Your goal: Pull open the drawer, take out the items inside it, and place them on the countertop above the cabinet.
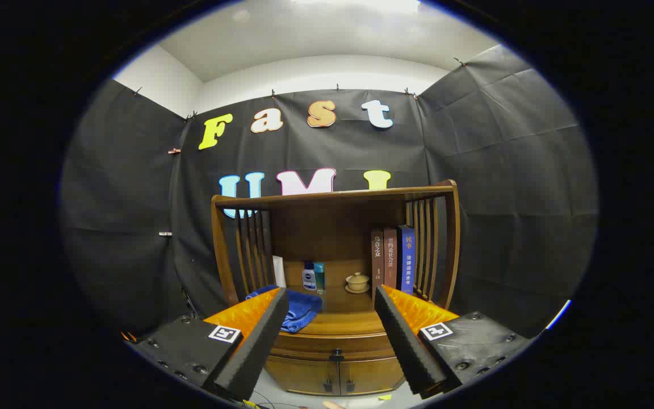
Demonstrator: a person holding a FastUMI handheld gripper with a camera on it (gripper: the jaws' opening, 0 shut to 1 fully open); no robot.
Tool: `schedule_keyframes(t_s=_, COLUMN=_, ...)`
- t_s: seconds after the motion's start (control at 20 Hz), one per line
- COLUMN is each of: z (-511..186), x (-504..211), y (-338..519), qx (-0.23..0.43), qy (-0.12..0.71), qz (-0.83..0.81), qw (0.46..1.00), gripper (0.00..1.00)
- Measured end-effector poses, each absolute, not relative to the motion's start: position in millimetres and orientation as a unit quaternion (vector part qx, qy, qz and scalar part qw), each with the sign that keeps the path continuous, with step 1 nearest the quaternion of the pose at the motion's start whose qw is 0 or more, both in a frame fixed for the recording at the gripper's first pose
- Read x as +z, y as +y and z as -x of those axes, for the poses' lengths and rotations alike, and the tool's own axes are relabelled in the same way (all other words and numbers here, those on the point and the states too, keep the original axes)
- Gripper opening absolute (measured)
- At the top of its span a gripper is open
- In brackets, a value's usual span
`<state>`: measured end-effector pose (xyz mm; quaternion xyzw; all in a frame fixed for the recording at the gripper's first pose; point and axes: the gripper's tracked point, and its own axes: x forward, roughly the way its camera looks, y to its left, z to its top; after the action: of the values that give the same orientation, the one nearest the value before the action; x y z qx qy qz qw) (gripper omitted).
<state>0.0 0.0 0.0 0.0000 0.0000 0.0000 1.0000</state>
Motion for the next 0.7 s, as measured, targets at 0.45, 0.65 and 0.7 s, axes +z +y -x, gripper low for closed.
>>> schedule_keyframes(t_s=0.45, z=6.3, x=9.3, y=2.3, qx=0.005, qy=-0.013, qz=0.0, qw=1.0, gripper=0.99)
schedule_keyframes(t_s=0.65, z=4.4, x=5.7, y=-2.6, qx=-0.005, qy=-0.006, qz=0.0, qw=1.0, gripper=0.99)
schedule_keyframes(t_s=0.7, z=6.1, x=7.7, y=-2.7, qx=-0.004, qy=-0.007, qz=-0.003, qw=1.0, gripper=0.99)
